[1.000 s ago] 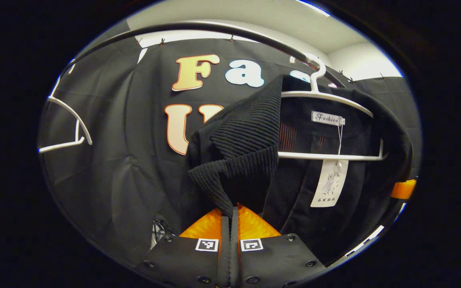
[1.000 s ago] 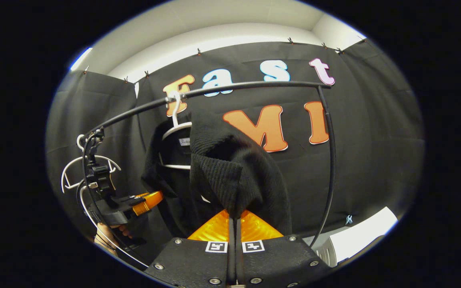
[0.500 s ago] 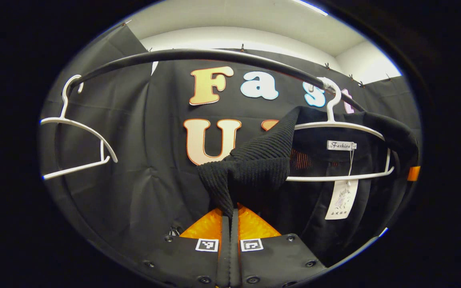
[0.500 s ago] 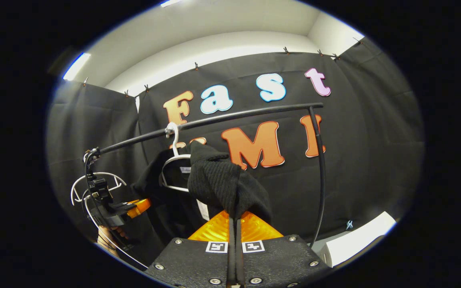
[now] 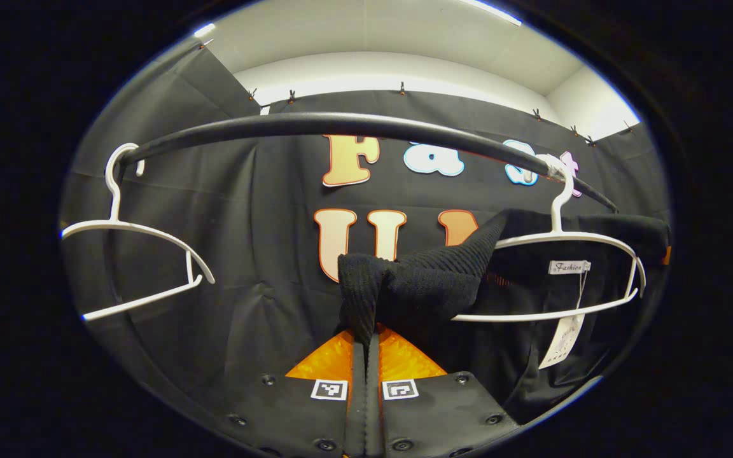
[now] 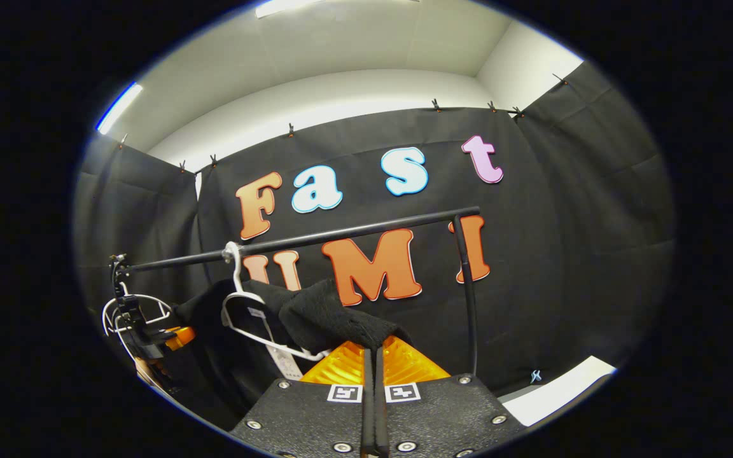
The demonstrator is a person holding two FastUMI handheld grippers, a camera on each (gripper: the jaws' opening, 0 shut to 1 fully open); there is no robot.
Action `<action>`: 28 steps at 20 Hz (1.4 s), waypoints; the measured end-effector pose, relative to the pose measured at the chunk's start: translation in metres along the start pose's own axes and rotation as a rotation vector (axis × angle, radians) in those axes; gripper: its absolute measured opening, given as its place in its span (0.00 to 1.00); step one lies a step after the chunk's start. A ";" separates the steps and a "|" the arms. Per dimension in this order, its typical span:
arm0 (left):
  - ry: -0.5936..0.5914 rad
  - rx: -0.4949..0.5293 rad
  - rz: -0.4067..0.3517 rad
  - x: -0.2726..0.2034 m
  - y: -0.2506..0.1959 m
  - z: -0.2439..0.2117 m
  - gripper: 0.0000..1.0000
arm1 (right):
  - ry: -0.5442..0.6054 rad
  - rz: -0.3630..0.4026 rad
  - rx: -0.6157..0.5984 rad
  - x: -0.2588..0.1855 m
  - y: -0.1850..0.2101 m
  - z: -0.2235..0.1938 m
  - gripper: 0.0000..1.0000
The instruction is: Grasp the clothes on the hanger with both hands and then place them into the laundry hamper below.
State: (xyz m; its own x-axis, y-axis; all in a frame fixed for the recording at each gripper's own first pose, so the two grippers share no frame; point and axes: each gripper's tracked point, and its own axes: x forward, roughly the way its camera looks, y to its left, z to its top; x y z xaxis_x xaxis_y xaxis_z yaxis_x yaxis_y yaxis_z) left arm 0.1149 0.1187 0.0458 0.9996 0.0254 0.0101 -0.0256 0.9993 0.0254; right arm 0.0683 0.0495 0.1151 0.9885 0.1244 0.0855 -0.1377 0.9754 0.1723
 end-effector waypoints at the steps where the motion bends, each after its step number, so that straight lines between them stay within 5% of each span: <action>1: -0.004 0.006 0.005 0.003 0.002 0.002 0.06 | -0.003 -0.003 0.002 0.007 -0.005 0.002 0.00; 8: -0.009 0.010 0.078 0.016 0.017 0.011 0.06 | 0.039 0.000 0.016 0.054 -0.039 -0.019 0.00; 10: -0.009 0.010 0.128 0.021 0.032 0.013 0.06 | 0.054 0.056 0.040 0.070 -0.034 -0.029 0.06; 13: -0.012 -0.044 0.184 0.029 0.048 0.013 0.06 | 0.094 0.106 0.085 0.098 -0.038 -0.055 0.00; 14: -0.017 -0.049 0.202 0.033 0.055 0.014 0.06 | 0.110 0.132 0.100 0.105 -0.034 -0.064 0.06; 20: 0.012 -0.066 0.263 0.045 0.083 -0.001 0.06 | 0.213 0.255 0.228 0.156 -0.016 -0.127 0.00; 21: 0.022 -0.059 0.271 0.045 0.086 -0.007 0.06 | 0.228 0.262 0.244 0.165 -0.015 -0.139 0.06; 22: 0.029 -0.054 0.278 0.047 0.089 -0.012 0.06 | 0.244 0.262 0.252 0.170 -0.014 -0.149 0.00; 28: 0.082 -0.013 0.322 0.045 0.111 -0.032 0.06 | 0.327 0.262 0.224 0.192 0.010 -0.202 0.00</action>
State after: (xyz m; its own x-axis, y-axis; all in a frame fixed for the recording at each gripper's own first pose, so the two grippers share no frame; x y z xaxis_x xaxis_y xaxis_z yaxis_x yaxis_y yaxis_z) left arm 0.1571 0.2315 0.0168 0.9378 0.3411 -0.0647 -0.3404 0.9400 0.0214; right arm 0.2690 0.1198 -0.0649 0.8813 0.4471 -0.1531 -0.3595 0.8445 0.3971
